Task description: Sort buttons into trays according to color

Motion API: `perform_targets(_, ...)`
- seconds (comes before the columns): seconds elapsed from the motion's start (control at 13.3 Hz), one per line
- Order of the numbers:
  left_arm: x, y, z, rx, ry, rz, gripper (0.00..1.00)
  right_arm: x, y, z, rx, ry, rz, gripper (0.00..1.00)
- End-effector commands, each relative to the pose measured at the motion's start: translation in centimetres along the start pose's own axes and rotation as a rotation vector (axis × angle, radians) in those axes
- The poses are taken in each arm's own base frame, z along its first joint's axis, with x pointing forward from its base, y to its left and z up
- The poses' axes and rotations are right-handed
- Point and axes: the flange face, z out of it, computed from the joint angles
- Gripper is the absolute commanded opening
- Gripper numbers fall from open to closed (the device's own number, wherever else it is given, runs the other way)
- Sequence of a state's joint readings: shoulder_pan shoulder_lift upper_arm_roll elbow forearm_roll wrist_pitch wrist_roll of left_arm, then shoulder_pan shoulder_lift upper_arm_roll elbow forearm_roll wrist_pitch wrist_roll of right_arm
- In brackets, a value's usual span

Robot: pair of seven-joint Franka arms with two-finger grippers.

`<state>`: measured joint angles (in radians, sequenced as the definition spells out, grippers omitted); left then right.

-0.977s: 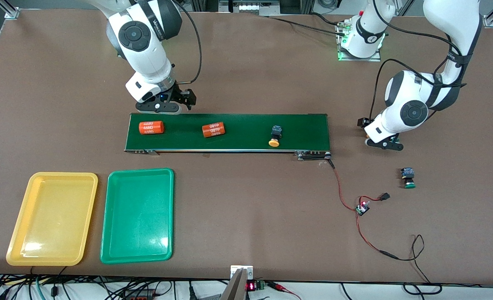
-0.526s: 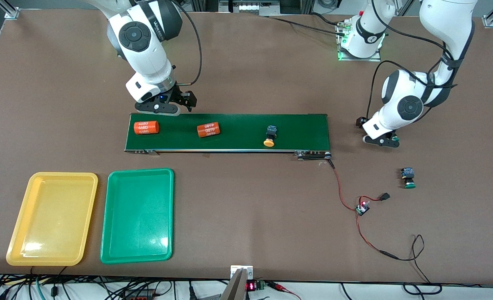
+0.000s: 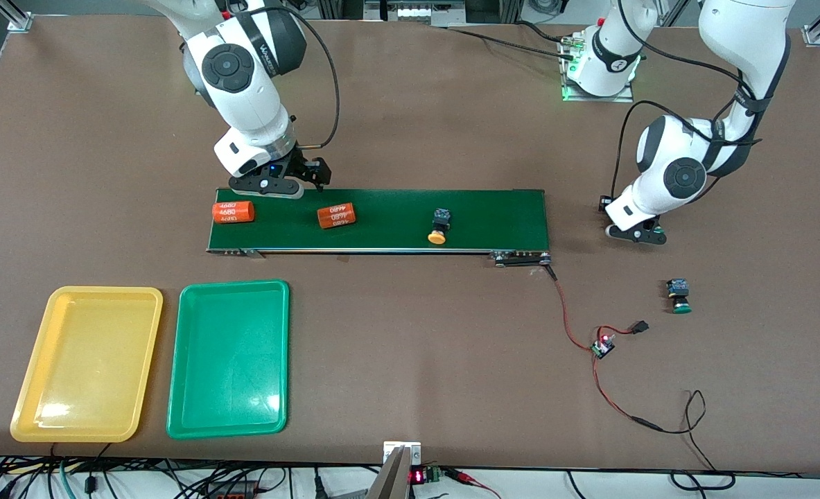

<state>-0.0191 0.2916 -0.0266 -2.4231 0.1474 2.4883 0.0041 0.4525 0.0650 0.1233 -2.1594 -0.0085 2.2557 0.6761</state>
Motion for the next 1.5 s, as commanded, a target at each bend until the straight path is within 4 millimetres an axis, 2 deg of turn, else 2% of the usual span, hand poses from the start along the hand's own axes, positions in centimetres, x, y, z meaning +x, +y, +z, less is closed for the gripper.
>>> perform_targets(0.0, 1.8, 2.2, -5.3, 0.037, 0.040, 0.066, 0.15, -0.8, -1.7, 1.1, -0.004, -0.011, -0.019, 1.00)
perform_targets(0.08, 2.8, 5.4, -7.6, 0.051, 0.067, 0.124, 0.15, -1.0, -2.4, 1.3, 0.004, -0.006, -0.027, 1.00)
perform_targets(0.3, 5.3, 10.8, -14.1, 0.051, 0.018, 0.127, 0.13, -0.9, -3.2, 1.6, 0.018, 0.003, -0.025, 1.00)
perform_targets(0.45, 5.7, 15.7, -16.2, -0.035, 0.005, 0.029, 0.13, -0.8, -3.2, 1.4, 0.018, 0.003, -0.023, 1.00)
perform_targets(0.53, 5.7, 18.0, -15.6, -0.088, -0.007, -0.039, 0.13, -0.8, -3.1, 1.3, 0.018, 0.003, -0.021, 1.00)
perform_targets(0.68, 6.3, 23.0, -14.0, -0.143, 0.027, -0.068, 0.13, -0.8, -3.1, 1.2, 0.021, 0.000, -0.019, 1.00)
perform_targets(0.83, 6.2, 26.5, -11.6, -0.154, 0.035, -0.121, 0.14, -0.7, -2.9, 1.0, 0.021, 0.002, -0.017, 1.00)
perform_targets(0.98, 6.2, 26.3, -11.4, -0.145, 0.025, -0.138, 0.21, -0.6, -2.8, 0.9, 0.022, 0.004, -0.016, 1.00)
perform_targets(1.05, 6.3, 26.2, -11.5, -0.147, 0.026, -0.142, 0.43, -0.6, -2.8, 0.8, 0.022, 0.004, -0.016, 1.00)
perform_targets(1.13, 6.4, 26.0, -11.6, -0.148, 0.026, -0.146, 0.99, -0.5, -2.7, 0.8, 0.022, 0.005, -0.015, 1.00)
perform_targets(1.28, 6.6, 25.1, -12.4, -0.144, 0.015, -0.161, 1.00, -0.4, -2.5, 0.8, 0.022, 0.003, -0.009, 1.00)
perform_targets(1.43, 7.6, 23.9, -15.6, -0.133, -0.013, -0.176, 1.00, -0.2, -2.4, 0.7, 0.023, 0.005, -0.004, 1.00)
